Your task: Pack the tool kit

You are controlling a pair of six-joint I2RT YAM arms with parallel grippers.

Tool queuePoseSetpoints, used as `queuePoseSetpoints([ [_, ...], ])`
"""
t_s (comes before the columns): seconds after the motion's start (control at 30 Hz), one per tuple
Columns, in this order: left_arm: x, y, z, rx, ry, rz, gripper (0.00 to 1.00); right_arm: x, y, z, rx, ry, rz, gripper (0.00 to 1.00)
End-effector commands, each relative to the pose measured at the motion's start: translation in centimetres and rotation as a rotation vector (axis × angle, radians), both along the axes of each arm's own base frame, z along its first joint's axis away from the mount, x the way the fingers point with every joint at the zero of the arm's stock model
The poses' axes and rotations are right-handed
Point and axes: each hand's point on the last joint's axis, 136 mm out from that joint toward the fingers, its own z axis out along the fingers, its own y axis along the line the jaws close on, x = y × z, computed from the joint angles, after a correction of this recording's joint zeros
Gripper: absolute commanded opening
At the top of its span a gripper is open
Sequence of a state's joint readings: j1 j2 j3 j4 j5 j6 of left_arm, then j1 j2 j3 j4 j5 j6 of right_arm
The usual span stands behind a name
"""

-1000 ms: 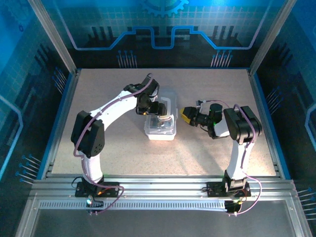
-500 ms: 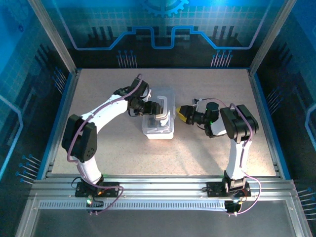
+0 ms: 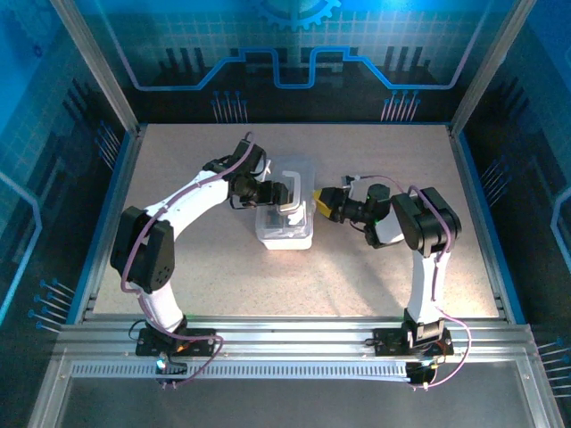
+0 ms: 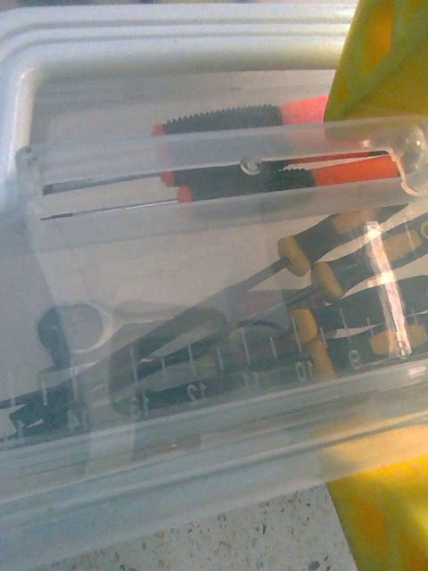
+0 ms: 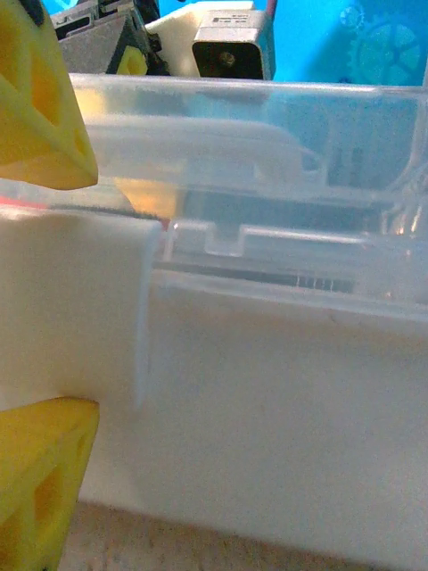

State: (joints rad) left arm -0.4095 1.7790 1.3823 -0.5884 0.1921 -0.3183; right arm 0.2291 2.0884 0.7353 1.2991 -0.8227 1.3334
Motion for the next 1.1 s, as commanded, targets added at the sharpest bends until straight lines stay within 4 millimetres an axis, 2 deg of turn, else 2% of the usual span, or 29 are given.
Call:
queuePoseSetpoints([
  [0.0,-2.7,1.0,-4.9,0.060,0.152,-0.016,0.62,-0.5,1.5,1.0,0.035,-0.044,0.053,0.64],
  [0.2,-2.7,1.1,-4.8,0.061,0.153,-0.015,0.62,-0.9,1.6,1.1,0.048,-0.045,0.057,0.62],
  [0.43,-2.7,1.2,-4.7,0.066,0.150,-0.013,0.62,-0.8,0.4,3.2,0.053,-0.070,0.036,0.63],
  [0.83,-2.7,1.1,-4.6,0.062,0.154,-0.011,0.62,-1.1,-0.5,3.0,-0.028,-0.056,0.022,0.62],
  [0.93,-2.8,1.1,-4.6,0.061,0.153,-0.010,0.62,-1.2,-1.2,2.4,-0.081,-0.045,0.000,0.62],
  [1.07,-2.8,1.2,-4.5,0.062,0.152,-0.011,0.62,-1.4,-2.1,2.6,-0.132,-0.047,-0.021,0.61],
])
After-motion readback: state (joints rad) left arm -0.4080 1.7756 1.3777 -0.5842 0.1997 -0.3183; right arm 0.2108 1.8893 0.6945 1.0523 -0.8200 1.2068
